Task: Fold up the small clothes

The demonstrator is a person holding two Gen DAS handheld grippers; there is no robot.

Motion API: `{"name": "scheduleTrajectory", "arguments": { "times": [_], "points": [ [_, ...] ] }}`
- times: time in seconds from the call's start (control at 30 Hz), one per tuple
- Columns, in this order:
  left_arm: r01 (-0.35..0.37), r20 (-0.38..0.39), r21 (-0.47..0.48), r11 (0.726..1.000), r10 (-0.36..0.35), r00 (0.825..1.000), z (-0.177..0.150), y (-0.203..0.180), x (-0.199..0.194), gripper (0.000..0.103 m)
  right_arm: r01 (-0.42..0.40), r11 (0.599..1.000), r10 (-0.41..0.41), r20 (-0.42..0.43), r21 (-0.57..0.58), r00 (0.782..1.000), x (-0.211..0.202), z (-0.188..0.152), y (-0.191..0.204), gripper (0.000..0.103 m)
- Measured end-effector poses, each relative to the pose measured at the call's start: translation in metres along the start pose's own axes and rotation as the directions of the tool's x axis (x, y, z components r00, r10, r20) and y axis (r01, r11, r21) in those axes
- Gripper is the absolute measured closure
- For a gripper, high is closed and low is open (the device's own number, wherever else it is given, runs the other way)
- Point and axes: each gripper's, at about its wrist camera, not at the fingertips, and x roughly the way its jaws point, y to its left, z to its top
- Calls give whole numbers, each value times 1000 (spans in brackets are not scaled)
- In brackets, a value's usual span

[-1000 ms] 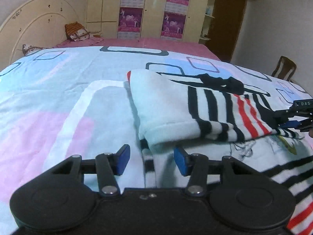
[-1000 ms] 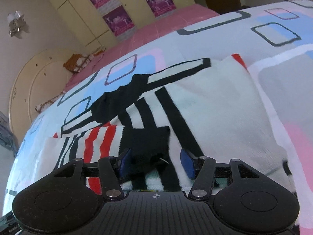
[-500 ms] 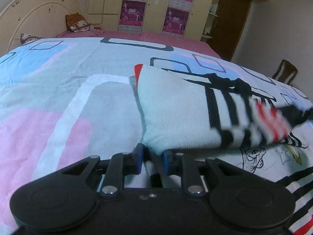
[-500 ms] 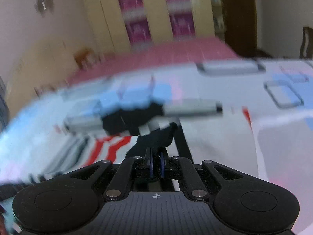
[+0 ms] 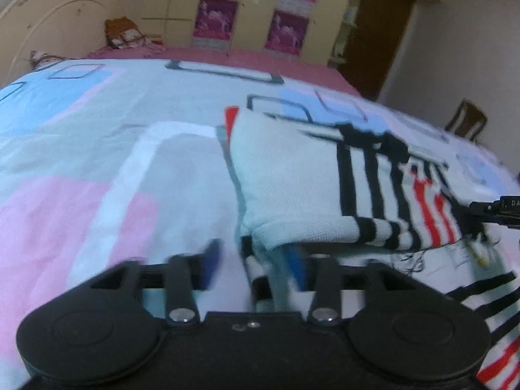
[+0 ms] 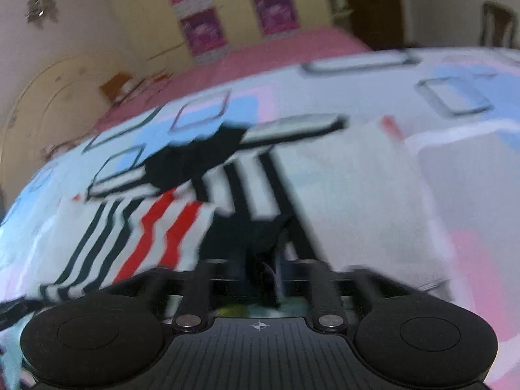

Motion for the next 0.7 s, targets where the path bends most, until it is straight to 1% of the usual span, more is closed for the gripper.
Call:
{"name": "scheduleTrajectory", "arguments": {
  "times": [0.03,0.07,0.1,0.13,0.17,0.2,0.27,0.3,0.33,0.37,0.4,0.47,0.53,0.57,0.6,0.7],
  "points": [
    [-20,56,-5,1000,20,998,-2,-1,-14,40,13,1000,-12,40,-17,999,-10,2,0,57],
    [-22,92,-2,1000,22,995,-1,-5,-23,40,10,999,-8,53,-39,999,-18,5,2,57],
    [-18,110,0,1000,18,994,2,-10,-26,40,3,998,0,62,-57,998,-22,6,5,58],
    [-9,127,2,1000,9,992,6,-17,-26,39,-11,997,17,65,-81,998,-24,7,11,62],
    [16,130,6,1000,-17,991,11,-25,-20,39,-33,993,39,51,-111,998,-21,5,20,68],
    [34,124,16,999,-36,992,16,-34,-12,39,-58,989,62,24,-134,998,-15,3,31,76],
    [58,96,58,997,-64,993,23,-53,10,39,-90,982,89,-11,-165,996,-3,-4,48,76],
    [60,59,85,995,-65,996,23,-60,23,38,-94,977,89,-33,-192,995,4,-10,57,76],
    [36,-27,119,992,-33,999,20,-66,42,39,-77,971,61,-74,-227,995,14,-16,63,76],
    [15,-42,155,988,-9,999,14,-68,51,37,-53,966,27,-105,-254,994,22,-22,65,77],
    [6,-18,187,982,-3,1000,10,-71,51,37,-49,961,26,-86,-274,996,22,-26,65,77],
    [18,-39,200,980,-11,999,15,-71,50,38,-56,962,31,-96,-267,995,19,-20,66,76],
    [46,-40,161,986,-40,998,26,-65,46,37,-65,971,56,-46,-231,997,12,-10,59,76],
    [57,-29,137,989,-53,998,32,-60,46,37,-58,975,53,-28,-214,998,13,-3,55,76],
    [71,-26,129,989,-68,997,39,-57,49,37,-46,978,42,-22,-204,999,17,4,52,76],
    [77,-39,111,991,-73,997,68,-49,74,37,-21,978,18,-14,-207,1000,33,20,48,76]
  ]
}}
